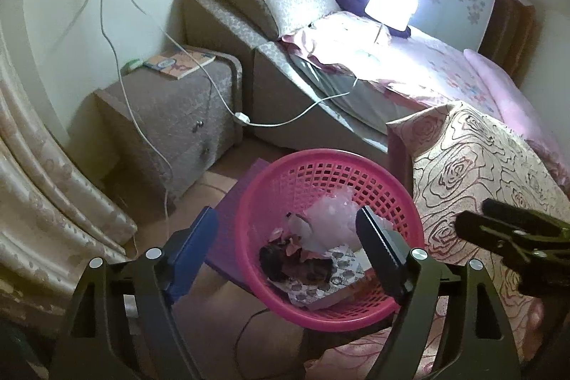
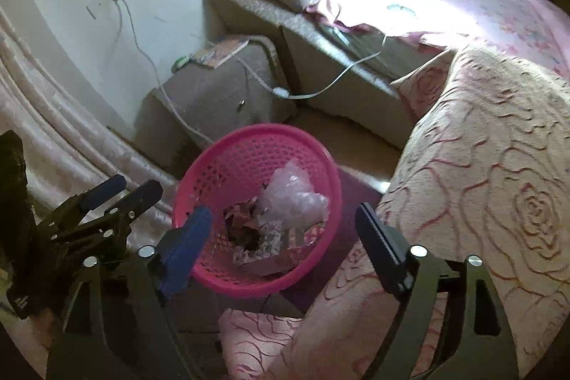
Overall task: Collect trash
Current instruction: 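Raise both open tools slightly away from the basket rim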
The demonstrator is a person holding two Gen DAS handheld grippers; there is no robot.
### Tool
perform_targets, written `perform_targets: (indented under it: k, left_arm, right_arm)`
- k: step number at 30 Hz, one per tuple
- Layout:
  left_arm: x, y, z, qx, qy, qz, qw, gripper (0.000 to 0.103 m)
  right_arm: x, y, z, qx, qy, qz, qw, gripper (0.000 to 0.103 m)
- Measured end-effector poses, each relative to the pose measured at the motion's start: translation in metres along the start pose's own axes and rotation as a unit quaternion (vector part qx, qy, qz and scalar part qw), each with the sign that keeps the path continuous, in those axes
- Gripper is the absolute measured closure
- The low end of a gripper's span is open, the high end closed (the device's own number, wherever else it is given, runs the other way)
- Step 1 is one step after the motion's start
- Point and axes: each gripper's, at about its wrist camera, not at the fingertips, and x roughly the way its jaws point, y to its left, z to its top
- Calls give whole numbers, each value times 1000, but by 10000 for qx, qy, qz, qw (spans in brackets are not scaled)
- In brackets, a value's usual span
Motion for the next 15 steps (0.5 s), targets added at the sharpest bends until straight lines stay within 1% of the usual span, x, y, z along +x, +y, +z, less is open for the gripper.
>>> perform_targets:
  k: [5,9,13,15]
  left_arm:
    - [-12,-12,1,205,-184,40,9996,22]
    - [-24,-20,2,307,-335,82,9989,19]
    - [-41,-30,2,508,-608,367,9962,17]
    - [-48,-33,2,506,-672,347,9959,16]
  right_arm:
    - [-23,-6,-9,-89,-376,-299,9988,11]
    - [-35,-11,-21,-126,-545,-501,9972,10]
    - [-50,-10,-33,-278,-728,-675,9947,9]
    - [-58,-10,-37,-330,-826,-735,9933,8]
